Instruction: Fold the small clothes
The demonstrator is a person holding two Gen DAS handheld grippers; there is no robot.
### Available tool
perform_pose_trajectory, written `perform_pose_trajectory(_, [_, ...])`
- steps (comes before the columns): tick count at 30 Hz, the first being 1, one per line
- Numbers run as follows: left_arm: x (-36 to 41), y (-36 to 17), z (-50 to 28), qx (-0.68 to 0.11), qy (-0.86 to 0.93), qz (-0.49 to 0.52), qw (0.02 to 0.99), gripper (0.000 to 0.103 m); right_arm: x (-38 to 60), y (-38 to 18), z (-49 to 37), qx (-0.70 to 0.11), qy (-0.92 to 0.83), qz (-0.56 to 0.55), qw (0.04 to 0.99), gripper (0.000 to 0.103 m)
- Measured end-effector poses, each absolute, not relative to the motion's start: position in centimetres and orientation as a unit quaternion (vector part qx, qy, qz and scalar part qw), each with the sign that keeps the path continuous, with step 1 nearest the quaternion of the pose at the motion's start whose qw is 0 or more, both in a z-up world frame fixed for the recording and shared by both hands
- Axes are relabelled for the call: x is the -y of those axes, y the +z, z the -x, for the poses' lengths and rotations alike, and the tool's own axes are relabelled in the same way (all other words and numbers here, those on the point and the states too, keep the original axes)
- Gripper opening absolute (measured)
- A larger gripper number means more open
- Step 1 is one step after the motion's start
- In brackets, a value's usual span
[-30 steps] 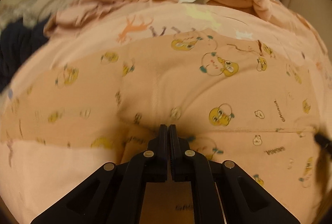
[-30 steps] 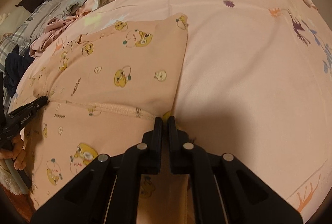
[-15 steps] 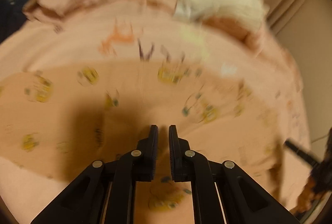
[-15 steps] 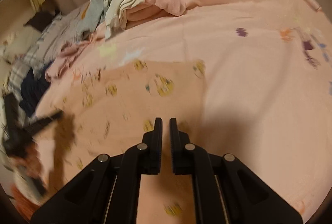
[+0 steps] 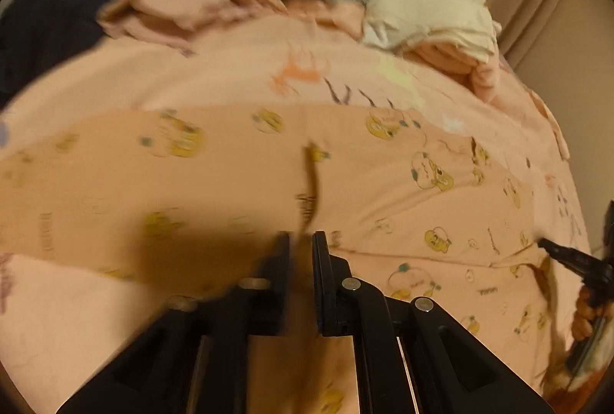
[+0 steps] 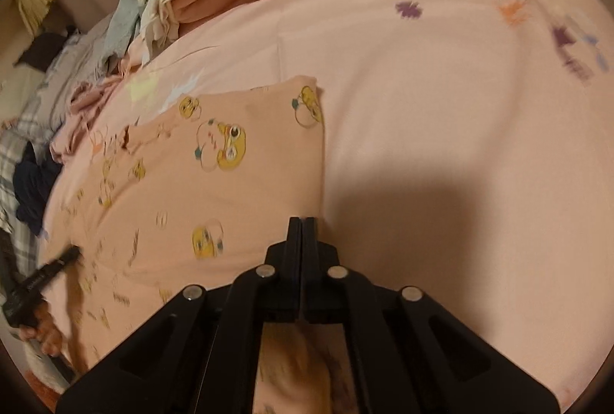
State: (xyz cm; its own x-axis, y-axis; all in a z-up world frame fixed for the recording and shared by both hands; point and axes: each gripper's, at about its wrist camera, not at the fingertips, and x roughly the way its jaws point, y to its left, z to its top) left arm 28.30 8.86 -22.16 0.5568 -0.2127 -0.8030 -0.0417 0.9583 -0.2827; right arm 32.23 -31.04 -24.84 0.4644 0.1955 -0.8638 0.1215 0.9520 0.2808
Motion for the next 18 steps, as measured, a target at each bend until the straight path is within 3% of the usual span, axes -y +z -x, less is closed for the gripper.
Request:
perform_pose_trajectory(6, [-14.4, -23.4, -26.2, -0.484, -0.004, 0.217, 0.848, 0.011, 29.6, -25.0, -29.6, -0.519, 0.027, -0.105, 0.848, 0.007])
perform_pose_trajectory(7, [-15.6, -23.7, -25.8, -0.492, 0.012, 0.226, 0.840, 0.015, 29.5, -25.7, -29.3, -0.529, 0.009, -0.086, 0.844, 0.005])
perform_pose_trajectory(9, [-18.8, -24.3, -24.8, -0.500, 0.026, 0.272, 0.821, 0.041, 29.5, -26.2, -28.1, -0.515, 0.008, -0.077, 0.854, 0.006])
perform_pose_trajectory(12, [-24.0, -24.0, -22.6, -0.449, 0.039, 0.377, 0.809, 0.069, 29.6, -26.1, -26.8, -0.517, 0.017, -0.079, 0.852, 0.006])
perform_pose_trajectory(18, [-32.6, -24.7, -18.9, -0.334, 0.117, 0.526, 0.773, 0.073, 29.3, -26.3, -26.3, -0.514, 0.011, -0.074, 0.855, 0.006])
